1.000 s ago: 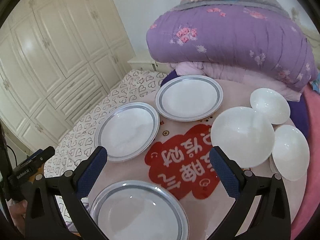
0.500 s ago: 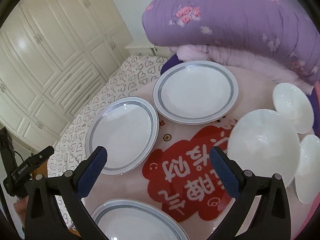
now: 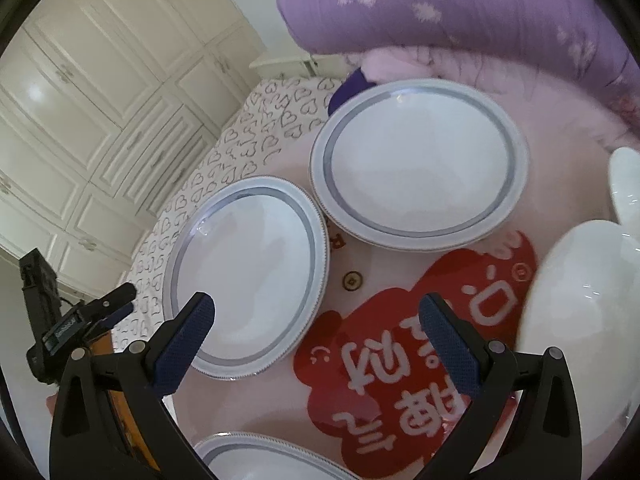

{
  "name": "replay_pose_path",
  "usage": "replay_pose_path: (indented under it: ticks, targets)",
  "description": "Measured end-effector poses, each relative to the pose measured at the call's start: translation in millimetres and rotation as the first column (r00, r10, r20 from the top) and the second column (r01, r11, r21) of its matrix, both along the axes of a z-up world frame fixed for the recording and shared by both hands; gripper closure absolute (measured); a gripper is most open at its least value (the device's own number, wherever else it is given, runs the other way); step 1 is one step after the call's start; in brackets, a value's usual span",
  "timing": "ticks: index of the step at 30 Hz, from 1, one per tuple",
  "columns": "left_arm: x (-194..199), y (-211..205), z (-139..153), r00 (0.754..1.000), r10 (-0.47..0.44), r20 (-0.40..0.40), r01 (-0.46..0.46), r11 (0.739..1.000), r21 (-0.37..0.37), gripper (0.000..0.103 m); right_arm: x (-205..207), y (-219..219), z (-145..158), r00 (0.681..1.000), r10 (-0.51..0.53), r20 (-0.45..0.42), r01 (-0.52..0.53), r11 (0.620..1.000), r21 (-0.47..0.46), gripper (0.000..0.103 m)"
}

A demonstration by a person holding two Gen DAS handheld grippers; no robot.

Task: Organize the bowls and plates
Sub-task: 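Move both tools to the rim of another grey-rimmed plate, then close both tools on the rim of that plate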

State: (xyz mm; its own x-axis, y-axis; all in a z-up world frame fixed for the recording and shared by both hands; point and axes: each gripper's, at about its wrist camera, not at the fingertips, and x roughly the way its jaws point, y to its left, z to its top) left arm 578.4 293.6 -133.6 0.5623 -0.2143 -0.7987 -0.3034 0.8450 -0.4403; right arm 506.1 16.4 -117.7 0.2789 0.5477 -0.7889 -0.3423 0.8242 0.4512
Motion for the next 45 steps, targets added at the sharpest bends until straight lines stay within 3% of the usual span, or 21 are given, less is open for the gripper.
replay_pose_path:
  ticks: [9, 15, 21, 29, 37, 42, 45]
  targets:
    - [45.8, 6.1, -28.9, 0.998, -0.028, -0.052, 0.027, 0.999, -0.023, 0.027, 9.6, 18.0, -10.2, 0.999, 0.031, -0.022, -0.031, 0.999, -0.015, 0.001]
    - [59.4, 1.2, -42.6, 0.997, -0.048, -0.063, 0.045, 0.998, -0.045, 0.033, 18.8, 27.7, -15.4, 0.999, 0.037, -0.040, -0.039, 0.998, -0.040, 0.006]
    - [67.7, 12.2, -54.4, 0.995, -0.052, -0.086, 0.044, 0.994, -0.102, 0.034, 28.3, 33.6, -28.1, 0.991, 0.017, -0.131, -0.020, 0.999, -0.025, 0.017]
    - [77.1, 15.2, -56.1, 0.994, -0.065, -0.088, 0.056, 0.993, -0.101, 0.037, 33.0, 42.9, -36.1, 0.987, 0.022, -0.158, -0.023, 1.000, -0.004, 0.027]
    - [87.5, 10.2, -65.1, 0.989, -0.107, -0.102, 0.093, 0.986, -0.136, 0.060, 35.6, 45.1, -42.0, 0.986, 0.022, -0.166, -0.021, 1.000, 0.010, 0.037]
    - [94.5, 6.1, -62.9, 0.988, -0.124, -0.093, 0.112, 0.986, -0.125, 0.077, 37.8, 49.6, -41.7, 0.986, 0.036, -0.165, -0.032, 0.999, 0.026, 0.043]
    - [95.9, 1.9, -60.1, 0.987, -0.133, -0.089, 0.124, 0.987, -0.097, 0.080, 38.6, 50.3, -45.4, 0.985, 0.033, -0.168, -0.028, 0.999, 0.029, 0.047]
